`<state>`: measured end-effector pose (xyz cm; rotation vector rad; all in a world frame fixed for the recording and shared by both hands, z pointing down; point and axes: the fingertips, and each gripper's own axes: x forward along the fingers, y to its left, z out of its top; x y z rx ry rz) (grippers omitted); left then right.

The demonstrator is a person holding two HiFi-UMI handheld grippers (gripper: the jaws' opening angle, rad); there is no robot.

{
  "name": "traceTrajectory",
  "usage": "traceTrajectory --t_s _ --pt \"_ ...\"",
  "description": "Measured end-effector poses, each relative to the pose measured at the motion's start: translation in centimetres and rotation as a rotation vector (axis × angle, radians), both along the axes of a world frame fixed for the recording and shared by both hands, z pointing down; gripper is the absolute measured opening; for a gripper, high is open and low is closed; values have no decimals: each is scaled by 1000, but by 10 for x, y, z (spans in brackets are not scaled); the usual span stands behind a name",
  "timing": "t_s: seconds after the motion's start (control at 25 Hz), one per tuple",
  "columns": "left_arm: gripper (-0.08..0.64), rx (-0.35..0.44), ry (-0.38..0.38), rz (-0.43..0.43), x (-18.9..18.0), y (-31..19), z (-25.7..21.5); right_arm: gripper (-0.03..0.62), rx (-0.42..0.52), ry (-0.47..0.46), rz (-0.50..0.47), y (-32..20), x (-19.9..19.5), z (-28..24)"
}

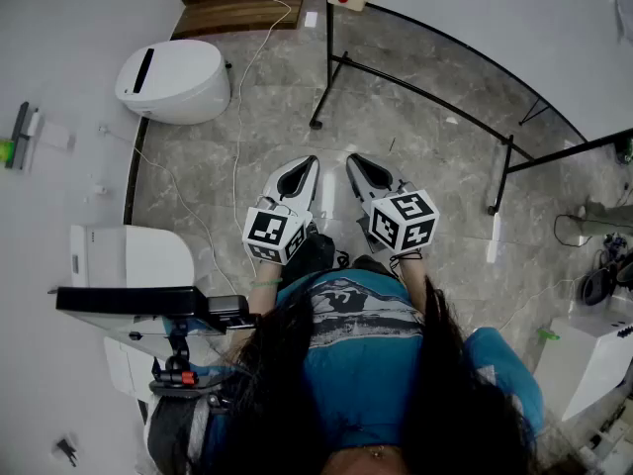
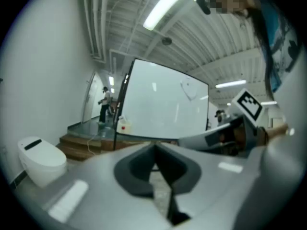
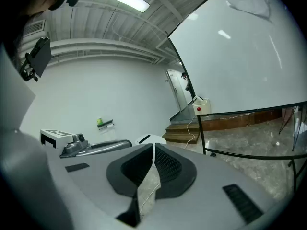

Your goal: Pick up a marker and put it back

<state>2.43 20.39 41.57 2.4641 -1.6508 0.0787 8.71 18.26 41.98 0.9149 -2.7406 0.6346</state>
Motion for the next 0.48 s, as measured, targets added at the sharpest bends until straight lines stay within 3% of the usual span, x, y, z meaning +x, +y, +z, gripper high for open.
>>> traceTrajectory --t_s 0.16,0.48 --pt "3 8 2 21 -15 -8 -2 21 4 -1 11 -7 -18 -2" --pt "3 -9 19 71 -78 -37 7 21 -11 15 67 -27 -77 5"
